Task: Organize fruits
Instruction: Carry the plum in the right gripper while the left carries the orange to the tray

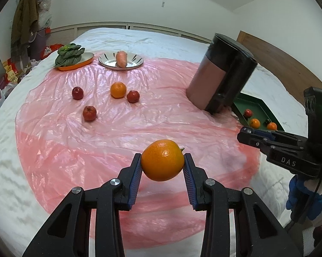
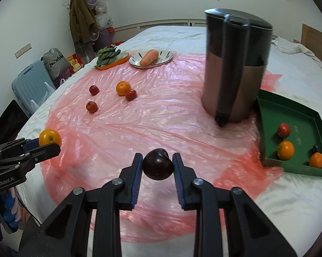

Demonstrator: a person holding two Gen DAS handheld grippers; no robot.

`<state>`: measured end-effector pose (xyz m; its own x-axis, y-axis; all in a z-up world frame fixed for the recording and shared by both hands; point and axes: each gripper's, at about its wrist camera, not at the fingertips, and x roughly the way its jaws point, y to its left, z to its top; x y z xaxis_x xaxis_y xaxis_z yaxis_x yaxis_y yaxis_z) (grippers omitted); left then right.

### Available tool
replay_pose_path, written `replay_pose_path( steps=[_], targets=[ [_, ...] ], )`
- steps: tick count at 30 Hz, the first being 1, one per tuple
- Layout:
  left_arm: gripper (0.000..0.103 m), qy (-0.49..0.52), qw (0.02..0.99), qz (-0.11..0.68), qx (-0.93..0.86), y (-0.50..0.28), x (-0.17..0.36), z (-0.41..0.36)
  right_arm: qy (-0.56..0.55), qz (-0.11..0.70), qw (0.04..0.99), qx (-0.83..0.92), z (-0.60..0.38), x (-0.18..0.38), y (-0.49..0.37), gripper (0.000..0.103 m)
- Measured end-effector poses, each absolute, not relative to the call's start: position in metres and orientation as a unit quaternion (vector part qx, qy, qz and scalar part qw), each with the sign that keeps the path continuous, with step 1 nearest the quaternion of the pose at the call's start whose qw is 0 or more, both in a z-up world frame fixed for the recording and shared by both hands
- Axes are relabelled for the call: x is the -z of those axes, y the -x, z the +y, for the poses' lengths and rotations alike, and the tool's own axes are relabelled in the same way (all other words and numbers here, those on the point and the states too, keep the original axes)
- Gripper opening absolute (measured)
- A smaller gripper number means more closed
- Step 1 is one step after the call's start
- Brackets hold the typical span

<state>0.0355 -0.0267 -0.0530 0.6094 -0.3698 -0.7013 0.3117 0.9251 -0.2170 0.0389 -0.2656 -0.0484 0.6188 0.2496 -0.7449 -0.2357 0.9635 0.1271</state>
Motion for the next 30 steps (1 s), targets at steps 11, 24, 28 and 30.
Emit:
replay_pose_path(
  steps=[11,24,28,30],
  targets=[
    [0.033,0.027,0.890,0.404,0.211,-0.036,0.053,-0.062,-0.008,0.412,0.904,-0.116,-0.301,0.052,-0.032,0.026],
    [0.033,-0.005,0.858,0.417,0.299,-0.060,0.043,-0.185,-0.043,0.400,0.915,-0.039,-0.436,0.054,-0.049,0.026],
    [0.033,-0.020,0.843,0.418,0.336,-0.076,0.040,-0.246,-0.056,0.399,0.915,-0.006,-0.491,0.060,-0.061,0.026],
    [0.033,-0.027,0.837,0.417,0.352,-0.084,0.039,-0.276,-0.061,0.397,0.916,0.010,-0.516,0.062,-0.068,0.026]
  ],
)
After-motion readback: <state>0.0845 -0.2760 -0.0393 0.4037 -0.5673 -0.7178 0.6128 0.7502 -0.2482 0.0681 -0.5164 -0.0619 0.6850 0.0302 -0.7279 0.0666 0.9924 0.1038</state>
